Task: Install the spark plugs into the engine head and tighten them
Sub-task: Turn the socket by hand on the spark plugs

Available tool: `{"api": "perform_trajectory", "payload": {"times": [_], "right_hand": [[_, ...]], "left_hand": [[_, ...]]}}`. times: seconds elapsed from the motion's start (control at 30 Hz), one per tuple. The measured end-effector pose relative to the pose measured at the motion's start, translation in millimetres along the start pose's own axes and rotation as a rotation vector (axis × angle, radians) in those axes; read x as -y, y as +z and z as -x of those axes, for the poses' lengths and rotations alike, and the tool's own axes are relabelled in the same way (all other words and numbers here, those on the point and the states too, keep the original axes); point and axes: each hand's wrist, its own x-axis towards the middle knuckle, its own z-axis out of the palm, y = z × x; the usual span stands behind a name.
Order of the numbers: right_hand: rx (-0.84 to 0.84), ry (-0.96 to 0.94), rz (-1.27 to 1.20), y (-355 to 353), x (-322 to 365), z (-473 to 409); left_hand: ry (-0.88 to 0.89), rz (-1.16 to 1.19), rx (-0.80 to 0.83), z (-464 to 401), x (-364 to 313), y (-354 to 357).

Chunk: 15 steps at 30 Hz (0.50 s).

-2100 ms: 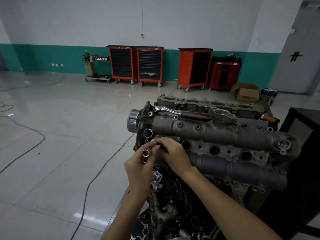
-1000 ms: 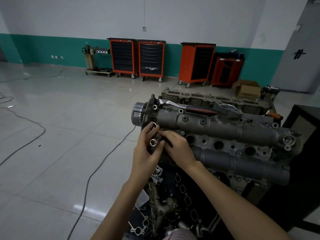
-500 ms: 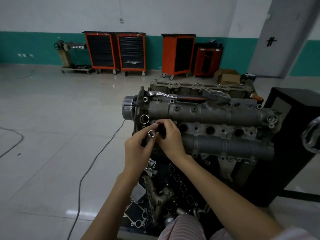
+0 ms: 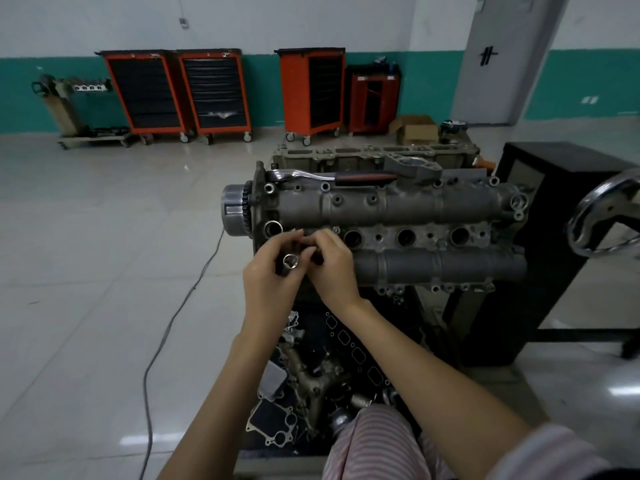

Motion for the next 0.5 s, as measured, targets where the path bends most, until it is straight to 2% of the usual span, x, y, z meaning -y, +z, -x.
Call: {"api": "perform_trajectory", "payload": {"times": [0.17,0.3,0.37,0.5], "right_hand": [[-0.061,0.034,-0.026,6,-2,1],[-0.026,0.059,-0.038,8,-2,2],[0.007,0.025,-0.013,7,-5,3],[0.011,0.027,-0.016,6,-8,3]], "left_hand": [[0.275,-0.321,0.000,-10,11,-8],[0.147,-0.157,0.221,-16,10,-17],[0.136,-0.205,0.307,-18,13,-19],[0.136,-0.249,0.347,-20,14,-21]]}}
